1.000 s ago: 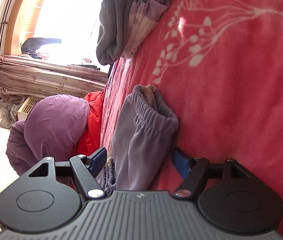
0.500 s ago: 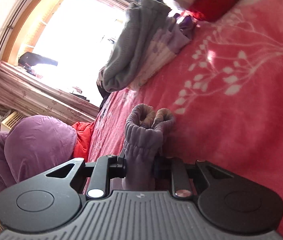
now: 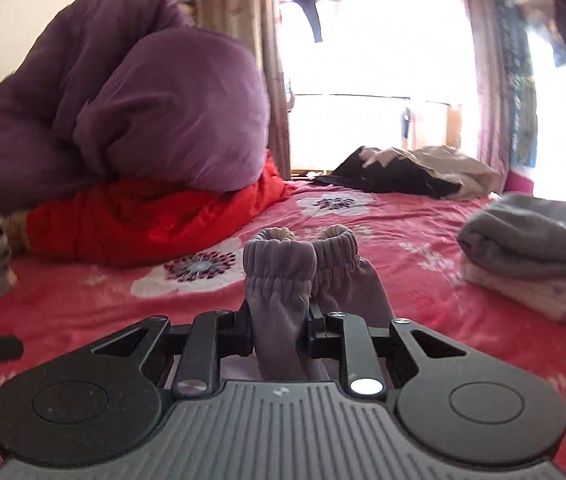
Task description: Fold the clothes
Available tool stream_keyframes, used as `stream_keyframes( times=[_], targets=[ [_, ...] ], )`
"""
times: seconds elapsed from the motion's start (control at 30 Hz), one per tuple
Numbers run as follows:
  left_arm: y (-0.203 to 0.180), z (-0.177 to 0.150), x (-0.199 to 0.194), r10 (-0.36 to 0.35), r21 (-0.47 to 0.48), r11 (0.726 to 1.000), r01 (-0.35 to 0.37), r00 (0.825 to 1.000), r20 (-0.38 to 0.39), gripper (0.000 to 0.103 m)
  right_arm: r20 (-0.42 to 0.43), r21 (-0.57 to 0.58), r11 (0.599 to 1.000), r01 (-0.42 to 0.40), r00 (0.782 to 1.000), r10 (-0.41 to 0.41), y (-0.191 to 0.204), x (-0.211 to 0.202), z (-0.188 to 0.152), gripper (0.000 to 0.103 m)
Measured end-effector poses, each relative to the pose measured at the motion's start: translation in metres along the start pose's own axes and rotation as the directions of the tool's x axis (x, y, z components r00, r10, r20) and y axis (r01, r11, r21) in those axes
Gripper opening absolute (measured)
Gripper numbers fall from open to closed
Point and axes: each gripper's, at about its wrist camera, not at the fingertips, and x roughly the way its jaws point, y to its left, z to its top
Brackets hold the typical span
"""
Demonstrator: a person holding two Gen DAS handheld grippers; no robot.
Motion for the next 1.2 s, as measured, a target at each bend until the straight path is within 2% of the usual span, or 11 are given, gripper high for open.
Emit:
stream_keyframes(
  times=[0.17, 0.3, 0.4, 0.57, 0.67, 0.8, 0.87, 0.97, 1.03, 1.13, 1.2],
  targets=[
    [0.012, 0.005, 0.001, 0.008, -0.035, 0.999, -0.008, 1.0, -0.006, 0.044, -0.043, -0.215, 0.976, -0.034, 0.999, 0.025, 0.062, 0.015, -0.007, 0.025],
    [0.019, 0.007, 0.003, 0.017, -0.047, 0.999, -0.018, 1.0, -0.008, 0.044, -0.08, -0.355, 0.929, -0.108, 0.993, 0.085, 0.103, 0.013, -0.026, 0.052],
    [0.02, 0.008, 0.004, 0.025, -0.047, 0.999, -0.025, 1.0, -0.002, 0.044, -0.051, -0.422, 0.893, -0.153, 0.988, 0.145, 0.12, -0.009, -0.039, 0.064],
    [0.005, 0.004, 0.006, -0.032, 0.026, 0.999, 0.032, 0.999, 0.004, 0.043, -0.045, -0.43, 0.874, -0.228, 0.972, 0.231, 0.118, -0.049, -0.058, 0.063],
    [-0.023, -0.006, 0.009, -0.121, 0.136, 0.983, 0.122, 0.993, -0.013, 0.043, -0.047, -0.322, 0.91, -0.26, 0.965, 0.259, 0.088, -0.069, -0.063, 0.061],
    [-0.068, -0.025, 0.016, -0.241, 0.262, 0.932, 0.25, 0.968, -0.069, 0.043, -0.031, 0.05, 0.973, -0.226, 0.973, 0.228, 0.003, -0.072, -0.059, 0.053],
    [-0.091, -0.035, 0.026, -0.273, 0.314, 0.904, 0.292, 0.956, -0.103, 0.043, -0.032, 0.269, 0.944, -0.193, 0.977, 0.209, -0.048, -0.06, -0.059, 0.053],
    [-0.119, -0.05, 0.042, -0.287, 0.385, 0.866, 0.32, 0.947, -0.141, 0.042, -0.032, 0.531, 0.832, -0.16, 0.977, 0.209, -0.112, -0.032, -0.061, 0.054],
    [-0.135, -0.061, 0.049, -0.291, 0.445, 0.832, 0.333, 0.943, -0.162, 0.042, -0.044, 0.582, 0.8, -0.144, 0.977, 0.208, -0.135, -0.011, -0.058, 0.054],
    [-0.147, -0.074, 0.059, -0.286, 0.498, 0.798, 0.34, 0.94, -0.184, 0.042, -0.087, 0.552, 0.817, -0.166, 0.963, 0.254, -0.138, 0.024, -0.047, 0.054],
    [-0.149, -0.084, 0.071, -0.231, 0.54, 0.775, 0.328, 0.943, -0.24, 0.042, -0.126, 0.533, 0.83, -0.162, 0.955, 0.267, -0.133, 0.048, -0.042, 0.05]
  ],
)
